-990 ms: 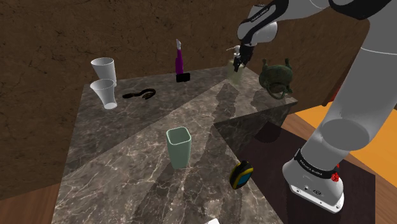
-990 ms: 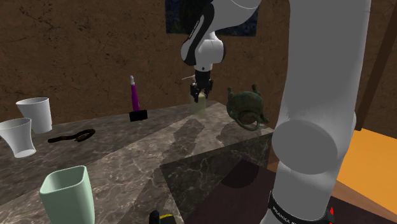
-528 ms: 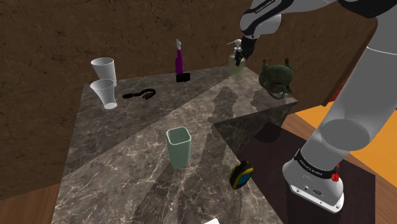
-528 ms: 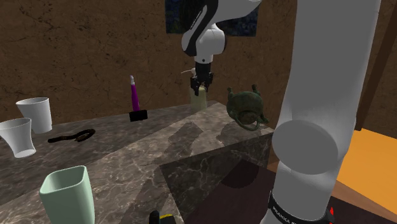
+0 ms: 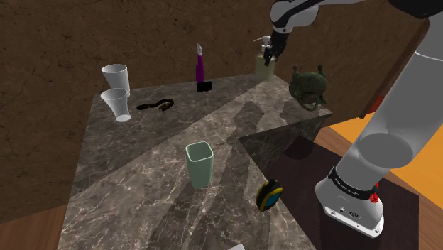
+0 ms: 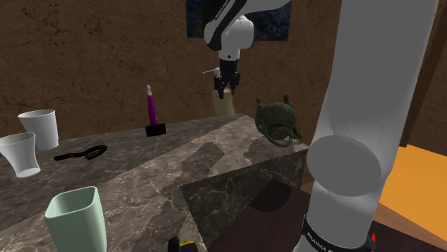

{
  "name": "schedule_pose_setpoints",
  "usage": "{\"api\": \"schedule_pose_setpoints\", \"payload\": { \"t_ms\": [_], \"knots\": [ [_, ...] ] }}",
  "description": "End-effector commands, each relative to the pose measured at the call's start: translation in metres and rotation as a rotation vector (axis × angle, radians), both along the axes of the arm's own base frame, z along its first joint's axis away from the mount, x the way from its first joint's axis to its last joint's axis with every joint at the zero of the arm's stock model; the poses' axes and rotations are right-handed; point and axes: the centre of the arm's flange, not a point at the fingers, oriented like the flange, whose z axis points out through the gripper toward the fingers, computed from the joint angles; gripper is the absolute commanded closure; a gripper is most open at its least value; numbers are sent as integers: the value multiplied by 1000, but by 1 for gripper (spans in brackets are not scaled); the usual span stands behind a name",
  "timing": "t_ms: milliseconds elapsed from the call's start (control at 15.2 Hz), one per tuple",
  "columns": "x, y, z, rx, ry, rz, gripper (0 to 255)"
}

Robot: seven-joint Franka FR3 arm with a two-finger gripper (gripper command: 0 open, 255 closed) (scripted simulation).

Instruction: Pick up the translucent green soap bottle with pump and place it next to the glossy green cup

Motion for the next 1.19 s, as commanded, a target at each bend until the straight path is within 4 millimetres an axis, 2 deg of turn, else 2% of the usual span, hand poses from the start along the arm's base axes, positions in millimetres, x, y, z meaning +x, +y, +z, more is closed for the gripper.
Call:
{"api": "schedule_pose_setpoints", "payload": {
  "t_ms": [0, 1122],
  "knots": [
    [0, 0, 10, 0, 0, 0, 255],
    [0, 0, 100, 0, 0, 0, 255]
  ]
}}
